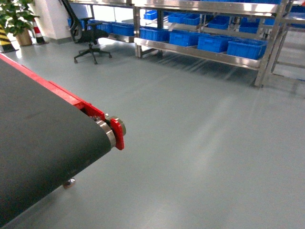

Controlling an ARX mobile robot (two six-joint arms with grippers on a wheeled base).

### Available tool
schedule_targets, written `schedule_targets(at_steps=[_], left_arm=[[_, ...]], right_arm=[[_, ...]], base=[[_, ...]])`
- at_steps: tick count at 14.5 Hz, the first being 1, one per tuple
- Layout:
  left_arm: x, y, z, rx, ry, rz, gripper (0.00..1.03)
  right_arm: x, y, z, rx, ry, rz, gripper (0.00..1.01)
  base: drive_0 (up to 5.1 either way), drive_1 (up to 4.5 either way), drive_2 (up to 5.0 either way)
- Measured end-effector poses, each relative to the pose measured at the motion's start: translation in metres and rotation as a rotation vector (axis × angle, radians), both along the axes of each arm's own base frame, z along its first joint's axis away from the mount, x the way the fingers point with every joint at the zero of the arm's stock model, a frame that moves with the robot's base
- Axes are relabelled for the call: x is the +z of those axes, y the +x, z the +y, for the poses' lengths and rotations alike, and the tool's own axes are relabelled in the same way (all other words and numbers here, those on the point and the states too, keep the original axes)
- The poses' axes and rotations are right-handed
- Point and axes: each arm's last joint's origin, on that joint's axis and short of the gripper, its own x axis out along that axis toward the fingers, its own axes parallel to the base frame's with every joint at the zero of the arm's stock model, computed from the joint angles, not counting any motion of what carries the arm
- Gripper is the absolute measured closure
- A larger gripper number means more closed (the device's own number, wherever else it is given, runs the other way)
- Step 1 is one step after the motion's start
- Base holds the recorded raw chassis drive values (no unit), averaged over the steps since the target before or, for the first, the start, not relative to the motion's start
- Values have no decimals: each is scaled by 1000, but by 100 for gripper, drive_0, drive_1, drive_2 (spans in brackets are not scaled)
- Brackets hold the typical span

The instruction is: Pick blue part to blue bin on bottom shelf

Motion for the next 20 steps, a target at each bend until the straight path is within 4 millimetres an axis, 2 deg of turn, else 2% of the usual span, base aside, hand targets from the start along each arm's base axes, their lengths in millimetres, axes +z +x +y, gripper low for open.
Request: schedule_targets(at_steps=[20], left_arm=[[0, 0, 0, 0, 0, 0, 60]], right_arm=[[0, 0, 0, 0, 0, 0, 3]], base=[[-160, -160, -160]])
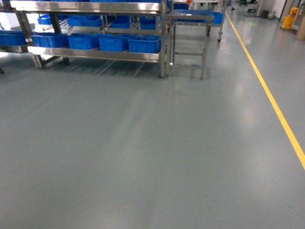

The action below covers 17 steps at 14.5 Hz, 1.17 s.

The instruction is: Pick blue part to blue bin on bottom shelf

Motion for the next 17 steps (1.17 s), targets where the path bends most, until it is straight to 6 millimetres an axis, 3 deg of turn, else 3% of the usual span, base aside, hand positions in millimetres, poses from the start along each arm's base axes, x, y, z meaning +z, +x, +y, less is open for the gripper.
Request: schedule_targets(at_steps=[12, 17], left_arm=[[0, 0, 0, 0, 1, 2, 60], [0, 0, 0, 0, -1, -1, 60]], right_arm=[[0, 0, 0, 0, 0, 0, 3], [0, 0, 0, 0, 0, 0, 3]], base=[[-122, -122, -122], [1, 389, -387]])
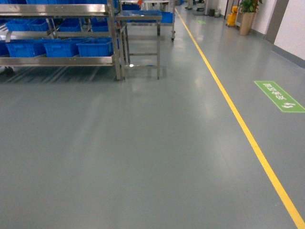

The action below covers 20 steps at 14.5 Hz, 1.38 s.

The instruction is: Pick blue part to blue bin on bottom shelf

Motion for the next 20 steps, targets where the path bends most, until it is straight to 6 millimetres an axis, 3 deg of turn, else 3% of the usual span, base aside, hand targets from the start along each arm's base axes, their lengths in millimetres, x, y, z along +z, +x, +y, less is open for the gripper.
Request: schedule_targets(at_steps=[20], left_arm=[[0, 0, 0, 0, 0, 1, 60]], right_arm=[[0, 0, 0, 0, 0, -1, 3]], base=[[-2, 410, -415]])
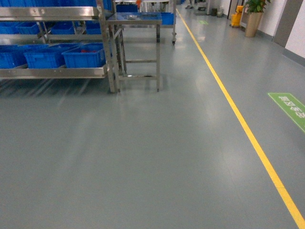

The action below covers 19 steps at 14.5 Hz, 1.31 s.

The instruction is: Pick blue part to blue bin on bottom shelf

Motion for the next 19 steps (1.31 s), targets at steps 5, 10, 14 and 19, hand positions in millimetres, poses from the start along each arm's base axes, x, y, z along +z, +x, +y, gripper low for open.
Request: schedule_targets(at_steps=[5, 10, 14, 19], left_arm=[[0, 0, 0, 0, 0, 1, 60], [0, 0, 0, 0, 0, 0, 60], [0, 0, 0, 0, 0, -1, 60], [0, 0, 0, 0, 2, 4, 60]], right_arm=[[0, 0, 0, 0, 0, 2, 3], [0, 0, 0, 0, 0, -3, 3], [0, 0, 0, 0, 0, -2, 3], [0, 0, 0, 0, 0, 0, 3]], base=[[-4, 410, -417], [-5, 408, -419], [-6, 407, -420], [-6, 407, -420]])
